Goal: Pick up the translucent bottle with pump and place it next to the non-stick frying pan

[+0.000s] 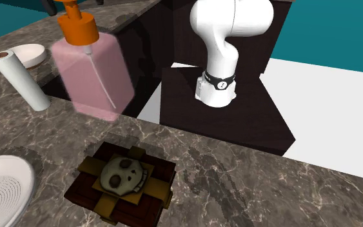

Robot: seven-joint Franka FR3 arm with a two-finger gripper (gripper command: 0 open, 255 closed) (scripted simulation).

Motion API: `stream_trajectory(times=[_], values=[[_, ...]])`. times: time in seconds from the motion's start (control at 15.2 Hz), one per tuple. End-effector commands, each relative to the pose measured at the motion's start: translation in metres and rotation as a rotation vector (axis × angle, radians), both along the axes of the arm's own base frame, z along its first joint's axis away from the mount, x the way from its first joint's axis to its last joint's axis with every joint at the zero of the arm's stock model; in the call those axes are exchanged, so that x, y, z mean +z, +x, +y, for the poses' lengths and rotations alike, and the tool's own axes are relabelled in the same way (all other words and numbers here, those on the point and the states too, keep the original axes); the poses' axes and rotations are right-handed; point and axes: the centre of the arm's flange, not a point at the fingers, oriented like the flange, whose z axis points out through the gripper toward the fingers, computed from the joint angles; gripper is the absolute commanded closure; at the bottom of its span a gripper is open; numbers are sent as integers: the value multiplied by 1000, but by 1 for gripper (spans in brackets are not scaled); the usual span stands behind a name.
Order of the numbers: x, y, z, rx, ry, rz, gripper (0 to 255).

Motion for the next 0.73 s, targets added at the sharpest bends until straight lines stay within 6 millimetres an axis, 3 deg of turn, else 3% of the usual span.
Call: stream_trajectory(times=[0.0,0.66], values=[[-9,-9,-22,1,-1,-1,255],[-56,-54,-137,1,-1,-1,255]])
